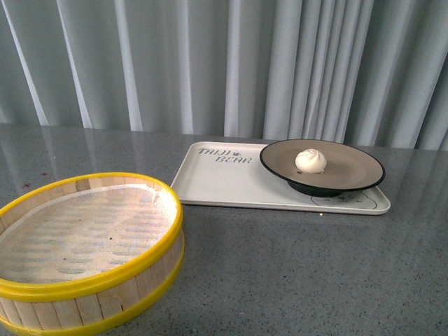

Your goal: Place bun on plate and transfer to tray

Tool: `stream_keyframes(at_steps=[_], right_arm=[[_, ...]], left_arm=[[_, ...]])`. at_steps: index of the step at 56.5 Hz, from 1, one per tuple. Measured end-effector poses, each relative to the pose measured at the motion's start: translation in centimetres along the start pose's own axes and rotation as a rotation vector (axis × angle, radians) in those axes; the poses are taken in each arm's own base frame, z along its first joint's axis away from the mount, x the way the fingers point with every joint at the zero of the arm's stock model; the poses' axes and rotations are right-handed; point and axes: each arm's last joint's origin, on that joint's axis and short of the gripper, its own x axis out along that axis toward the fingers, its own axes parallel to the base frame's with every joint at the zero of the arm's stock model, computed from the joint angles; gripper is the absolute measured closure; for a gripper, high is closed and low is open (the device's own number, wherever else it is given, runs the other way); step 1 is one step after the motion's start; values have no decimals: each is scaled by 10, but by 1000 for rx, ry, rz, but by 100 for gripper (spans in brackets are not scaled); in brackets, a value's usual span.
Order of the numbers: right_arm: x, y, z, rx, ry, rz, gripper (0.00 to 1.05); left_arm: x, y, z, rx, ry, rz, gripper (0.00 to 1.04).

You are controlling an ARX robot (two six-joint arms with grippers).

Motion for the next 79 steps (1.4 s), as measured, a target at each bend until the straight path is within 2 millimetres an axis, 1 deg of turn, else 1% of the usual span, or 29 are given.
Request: stream_keyframes(at_steps=[6, 23, 26, 34, 35, 37, 40, 45, 46, 51, 52, 54, 58, 79], right_arm=[[-4, 0, 2, 0, -30, -1, 103], [-4, 0, 1, 0, -26, -1, 103], [-4, 0, 1, -1, -26, -1, 95], [-4, 0, 1, -1, -26, -1, 70], [-4, 0, 1, 0, -26, -1, 68], [-4, 0, 1, 0, -26, -1, 61], [-4, 0, 1, 0, -26, -1, 54], [-4, 0, 1, 0, -26, -1, 38], [-4, 0, 1, -1, -26, -1, 36], [-4, 0, 1, 0, -26, -1, 18], [-4, 0, 1, -1, -26, -1, 17], [-4, 0, 1, 0, -26, -1, 7], [-4, 0, 1, 0, -26, -1, 9], [-4, 0, 1, 0, -26, -1, 8]], left_arm=[[0, 0, 0, 0, 0, 0, 7], [0, 0, 0, 0, 0, 0, 7], [0, 0, 0, 0, 0, 0, 7], [0, 0, 0, 0, 0, 0, 7], [0, 0, 0, 0, 0, 0, 7], [0, 0, 0, 0, 0, 0, 7], [0, 0, 0, 0, 0, 0, 7], [0, 0, 0, 0, 0, 0, 7], [0, 0, 0, 0, 0, 0, 7], [0, 0, 0, 0, 0, 0, 7], [0, 0, 0, 0, 0, 0, 7], [0, 0, 0, 0, 0, 0, 7], [0, 0, 0, 0, 0, 0, 7], [0, 0, 0, 0, 0, 0, 7]])
